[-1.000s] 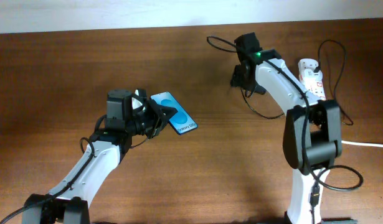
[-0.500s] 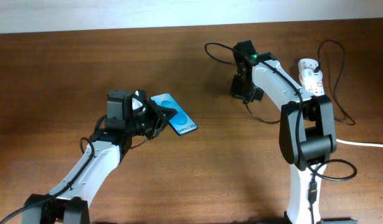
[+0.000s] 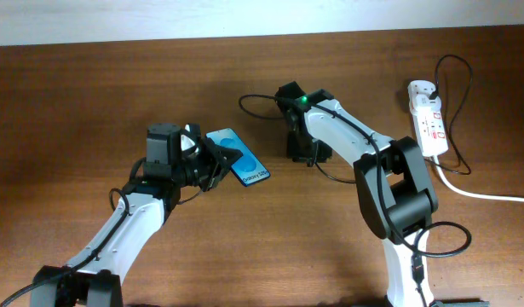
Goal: Plug charger to phone and switch on socket
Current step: 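Grasp the black cable near its USB-C plug with the right gripper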
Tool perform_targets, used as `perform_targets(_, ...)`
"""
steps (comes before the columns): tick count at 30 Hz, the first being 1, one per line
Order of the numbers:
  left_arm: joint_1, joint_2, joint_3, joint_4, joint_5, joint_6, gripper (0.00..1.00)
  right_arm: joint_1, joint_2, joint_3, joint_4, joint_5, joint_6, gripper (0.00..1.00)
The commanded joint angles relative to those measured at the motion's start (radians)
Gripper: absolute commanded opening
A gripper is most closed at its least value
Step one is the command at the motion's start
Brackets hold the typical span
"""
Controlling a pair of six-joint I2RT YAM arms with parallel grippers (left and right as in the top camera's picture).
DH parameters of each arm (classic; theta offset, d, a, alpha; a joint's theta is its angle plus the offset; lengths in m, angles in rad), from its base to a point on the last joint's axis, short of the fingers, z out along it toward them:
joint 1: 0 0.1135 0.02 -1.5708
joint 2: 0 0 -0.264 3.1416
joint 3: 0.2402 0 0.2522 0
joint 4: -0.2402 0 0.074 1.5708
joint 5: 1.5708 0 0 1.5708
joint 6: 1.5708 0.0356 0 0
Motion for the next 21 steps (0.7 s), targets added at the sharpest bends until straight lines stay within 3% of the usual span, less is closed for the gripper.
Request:
perform_targets(1,0.003,-0.004,0.009,0.001,0.019,0.022,0.0,-0.019,0.017,-0.023,0.011,0.01,0.006,0.45)
perform_targets(7,0.003,-0.004,0.009,-0.02,0.035,0.021,0.0,-0.024,0.017,-0.023,0.019,0.01,0.006,0.71)
perform_targets(9,0.003,-0.004,0.009,-0.021,0.042,0.021,0.0,-0.024,0.017,-0.023,0.019,0.01,0.006,0.96)
perform_targets(10,0.003,-0.004,0.009,-0.021,0.042,0.021,0.0,-0.024,0.017,-0.023,0.019,0.01,0.006,0.99)
perform_targets(21,0.003,-0.004,0.009,-0.062,0.072,0.022,0.0,-0.024,0.017,-0.023,0.019,0.01,0.006,0.99)
